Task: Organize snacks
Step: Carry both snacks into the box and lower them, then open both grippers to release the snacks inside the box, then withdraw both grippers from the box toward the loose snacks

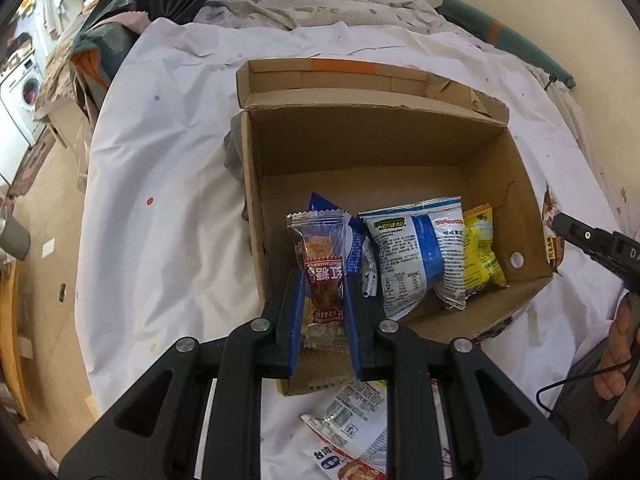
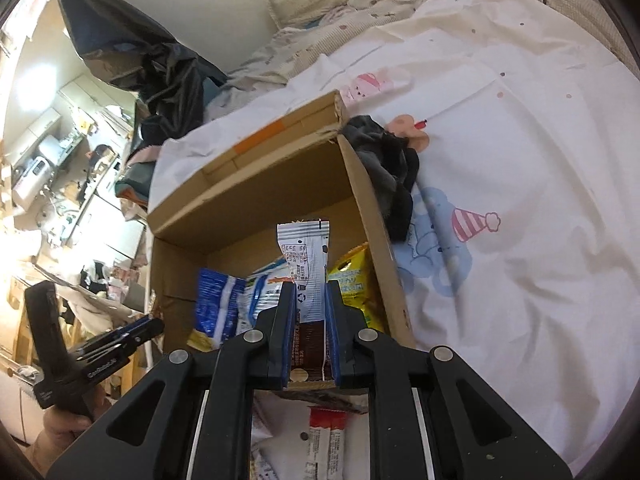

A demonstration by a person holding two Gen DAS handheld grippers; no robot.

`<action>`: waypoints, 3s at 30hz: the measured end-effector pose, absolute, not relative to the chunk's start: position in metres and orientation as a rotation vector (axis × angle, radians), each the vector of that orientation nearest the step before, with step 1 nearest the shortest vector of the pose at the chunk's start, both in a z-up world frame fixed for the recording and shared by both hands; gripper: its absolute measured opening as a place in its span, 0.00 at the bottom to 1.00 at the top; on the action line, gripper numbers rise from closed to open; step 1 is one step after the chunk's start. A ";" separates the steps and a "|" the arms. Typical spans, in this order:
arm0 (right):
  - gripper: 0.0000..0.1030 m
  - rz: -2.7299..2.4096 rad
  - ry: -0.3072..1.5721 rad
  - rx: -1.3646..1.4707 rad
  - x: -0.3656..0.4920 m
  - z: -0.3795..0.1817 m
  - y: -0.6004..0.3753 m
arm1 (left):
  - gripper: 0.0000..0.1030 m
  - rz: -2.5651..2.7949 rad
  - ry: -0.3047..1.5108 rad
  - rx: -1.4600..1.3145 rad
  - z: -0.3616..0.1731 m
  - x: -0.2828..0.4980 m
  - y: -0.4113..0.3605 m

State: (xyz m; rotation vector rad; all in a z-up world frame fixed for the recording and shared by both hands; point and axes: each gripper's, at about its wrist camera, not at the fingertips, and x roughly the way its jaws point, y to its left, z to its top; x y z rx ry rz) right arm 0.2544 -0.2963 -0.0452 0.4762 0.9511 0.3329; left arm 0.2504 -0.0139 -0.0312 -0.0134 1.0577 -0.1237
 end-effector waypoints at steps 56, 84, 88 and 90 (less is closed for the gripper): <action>0.84 0.269 0.846 0.354 0.246 -0.032 -0.287 | 0.83 -0.091 0.899 -0.069 -0.005 0.231 -0.005; 0.88 0.312 0.921 0.479 0.148 -0.035 -0.284 | 0.83 0.032 0.912 -0.166 -0.012 0.127 0.018; 0.88 0.316 0.943 0.493 0.136 -0.040 -0.279 | 0.83 0.051 0.947 -0.190 -0.024 0.115 0.017; 0.88 0.324 0.958 0.494 0.131 -0.045 -0.275 | 0.83 0.055 0.968 -0.187 -0.031 0.110 0.014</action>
